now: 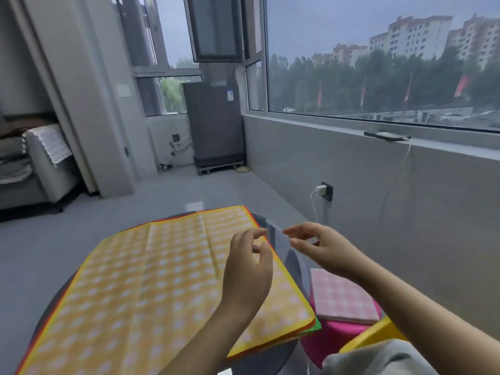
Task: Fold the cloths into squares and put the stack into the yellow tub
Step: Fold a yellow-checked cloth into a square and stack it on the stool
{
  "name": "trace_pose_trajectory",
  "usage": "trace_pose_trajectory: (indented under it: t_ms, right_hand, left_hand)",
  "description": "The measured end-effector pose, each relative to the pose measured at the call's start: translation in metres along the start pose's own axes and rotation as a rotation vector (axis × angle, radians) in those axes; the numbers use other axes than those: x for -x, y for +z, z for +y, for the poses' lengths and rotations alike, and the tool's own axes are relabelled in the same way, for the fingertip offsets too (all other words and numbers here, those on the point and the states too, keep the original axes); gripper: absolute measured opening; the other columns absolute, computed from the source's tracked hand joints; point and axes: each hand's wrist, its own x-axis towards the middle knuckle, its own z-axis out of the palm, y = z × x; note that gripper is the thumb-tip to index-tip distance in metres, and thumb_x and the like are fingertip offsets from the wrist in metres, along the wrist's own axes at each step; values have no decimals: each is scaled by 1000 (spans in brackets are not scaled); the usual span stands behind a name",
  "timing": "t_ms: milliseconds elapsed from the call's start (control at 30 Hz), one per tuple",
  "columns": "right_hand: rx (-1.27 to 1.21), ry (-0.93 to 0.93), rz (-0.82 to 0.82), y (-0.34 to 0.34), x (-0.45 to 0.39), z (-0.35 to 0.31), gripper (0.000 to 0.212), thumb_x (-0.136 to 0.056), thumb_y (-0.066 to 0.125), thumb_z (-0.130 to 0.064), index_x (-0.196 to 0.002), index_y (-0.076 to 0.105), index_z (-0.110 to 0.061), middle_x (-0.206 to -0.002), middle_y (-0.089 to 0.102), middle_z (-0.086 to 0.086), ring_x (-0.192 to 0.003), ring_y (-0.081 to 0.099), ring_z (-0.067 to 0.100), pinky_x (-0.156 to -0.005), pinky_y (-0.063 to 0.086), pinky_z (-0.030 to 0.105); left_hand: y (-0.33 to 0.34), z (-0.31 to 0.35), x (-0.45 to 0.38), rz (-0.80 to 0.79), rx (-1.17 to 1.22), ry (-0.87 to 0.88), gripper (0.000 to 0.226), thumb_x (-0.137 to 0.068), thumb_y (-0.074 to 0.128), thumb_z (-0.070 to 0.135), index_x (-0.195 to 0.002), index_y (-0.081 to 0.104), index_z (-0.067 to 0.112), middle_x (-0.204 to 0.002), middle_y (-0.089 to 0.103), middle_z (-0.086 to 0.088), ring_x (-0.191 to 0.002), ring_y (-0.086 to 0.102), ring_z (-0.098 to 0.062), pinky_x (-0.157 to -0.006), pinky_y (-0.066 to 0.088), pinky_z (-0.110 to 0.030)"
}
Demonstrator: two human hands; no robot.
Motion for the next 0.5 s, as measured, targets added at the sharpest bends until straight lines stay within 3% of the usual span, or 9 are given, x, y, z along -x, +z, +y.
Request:
trace_pose_trajectory:
  t_ms: [200,333,500]
  right_hand:
    - [0,-105,-162,72,-20,-21,19,-90,57,-29,-109,60,-34,-108,62,-15,-100,57,-1,-77,42,12]
    - [32,-135,-259,114,-28,-23,18,-89,57,-32,-102,55,-45,-104,60,-20,-97,57,-2,-76,45,14]
    - [182,-195,-454,152,-28,-26,25,-89,56,-36,-114,61,-32,-107,58,-16,-97,53,-2,-77,47,13]
  left_hand:
    - [-74,-47,14,-24,-168,-11,20,-96,45,23,-112,51,34,-111,44,22,-96,49,12,-74,37,-2]
    - [-109,-85,26,-112,-307,-101,25,-97,43,26,-120,51,32,-116,43,20,-97,50,7,-87,41,-16]
    - [-126,-128,45,-312,-444,-223,30,-97,42,34,-127,47,29,-125,41,16,-108,48,-1,-97,38,-24]
